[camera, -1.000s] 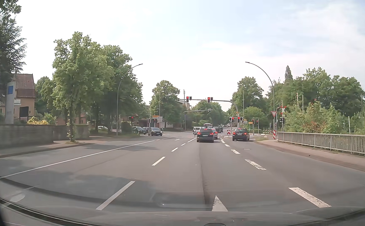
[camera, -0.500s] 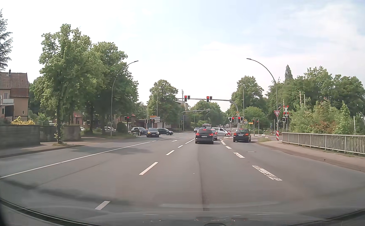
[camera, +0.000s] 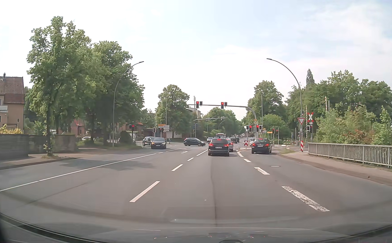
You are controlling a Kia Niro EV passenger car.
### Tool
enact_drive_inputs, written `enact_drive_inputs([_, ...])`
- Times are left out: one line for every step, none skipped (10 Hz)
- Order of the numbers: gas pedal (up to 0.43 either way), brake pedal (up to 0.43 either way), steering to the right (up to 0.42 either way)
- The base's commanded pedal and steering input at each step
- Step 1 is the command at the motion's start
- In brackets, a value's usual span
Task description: Follow the waypoints while adhering to traffic rules and regulations
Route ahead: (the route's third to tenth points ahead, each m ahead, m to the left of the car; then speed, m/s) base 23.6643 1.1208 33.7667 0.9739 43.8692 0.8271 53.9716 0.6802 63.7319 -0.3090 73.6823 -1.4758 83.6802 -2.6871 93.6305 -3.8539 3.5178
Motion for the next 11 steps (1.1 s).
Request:
enact_drive_inputs([0.000, 0.000, 0.007])
enact_drive_inputs([0.000, 0.000, 0.007])
enact_drive_inputs([0.000, 0.000, 0.007])
enact_drive_inputs([0.000, 0.000, 0.006])
enact_drive_inputs([0.000, 0.000, 0.006])
enact_drive_inputs([0.000, 0.000, 0.006])
enact_drive_inputs([0.000, 0.000, 0.005])
enact_drive_inputs([0.000, 0.000, 0.005])
enact_drive_inputs([0.000, 0.000, 0.005])
enact_drive_inputs([0.000, 0.000, 0.005])
enact_drive_inputs([0.000, 0.000, 0.005])
